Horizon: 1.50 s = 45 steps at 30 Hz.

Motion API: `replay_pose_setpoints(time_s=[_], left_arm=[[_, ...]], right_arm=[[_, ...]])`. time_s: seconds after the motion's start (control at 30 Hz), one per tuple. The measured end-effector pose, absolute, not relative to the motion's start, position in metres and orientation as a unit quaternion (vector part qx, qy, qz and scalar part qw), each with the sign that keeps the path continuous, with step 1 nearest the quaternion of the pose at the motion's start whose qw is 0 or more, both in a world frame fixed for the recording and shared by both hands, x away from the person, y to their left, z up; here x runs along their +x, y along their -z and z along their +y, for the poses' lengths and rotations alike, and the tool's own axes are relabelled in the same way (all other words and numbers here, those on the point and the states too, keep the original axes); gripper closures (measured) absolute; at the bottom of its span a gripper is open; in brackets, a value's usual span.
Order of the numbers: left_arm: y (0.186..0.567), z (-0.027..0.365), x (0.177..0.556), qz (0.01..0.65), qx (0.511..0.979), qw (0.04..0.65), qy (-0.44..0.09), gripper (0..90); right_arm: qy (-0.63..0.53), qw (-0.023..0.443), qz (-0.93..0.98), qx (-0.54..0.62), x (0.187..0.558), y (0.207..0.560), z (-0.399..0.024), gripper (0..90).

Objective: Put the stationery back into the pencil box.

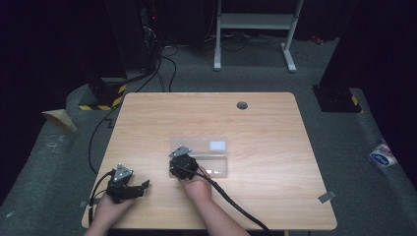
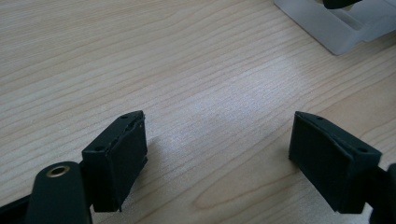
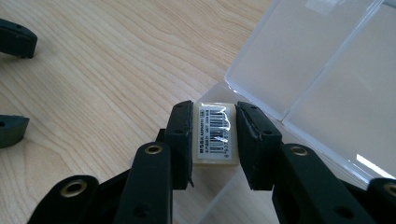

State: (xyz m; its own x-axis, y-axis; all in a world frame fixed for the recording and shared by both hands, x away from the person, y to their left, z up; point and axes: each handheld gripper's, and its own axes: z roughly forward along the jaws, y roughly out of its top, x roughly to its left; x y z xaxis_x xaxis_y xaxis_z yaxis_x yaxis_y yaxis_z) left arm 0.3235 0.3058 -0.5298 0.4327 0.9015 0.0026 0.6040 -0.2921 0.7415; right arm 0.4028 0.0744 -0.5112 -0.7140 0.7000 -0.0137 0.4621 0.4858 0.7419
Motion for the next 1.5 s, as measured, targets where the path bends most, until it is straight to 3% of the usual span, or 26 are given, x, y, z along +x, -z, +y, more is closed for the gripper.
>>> replay_pose_setpoints(time_s=[0.13,1.5], left_arm=[[0.530,0.306,0.324,0.486,0.774,0.343,-0.217,19.1],[0.530,0.306,0.324,0.486,0.775,0.342,-0.216,19.2]], right_arm=[[-0.376,0.157,0.846,0.343,0.404,0.511,0.074,60.6],[-0.404,0.172,0.830,0.344,0.390,0.490,0.046,51.0]])
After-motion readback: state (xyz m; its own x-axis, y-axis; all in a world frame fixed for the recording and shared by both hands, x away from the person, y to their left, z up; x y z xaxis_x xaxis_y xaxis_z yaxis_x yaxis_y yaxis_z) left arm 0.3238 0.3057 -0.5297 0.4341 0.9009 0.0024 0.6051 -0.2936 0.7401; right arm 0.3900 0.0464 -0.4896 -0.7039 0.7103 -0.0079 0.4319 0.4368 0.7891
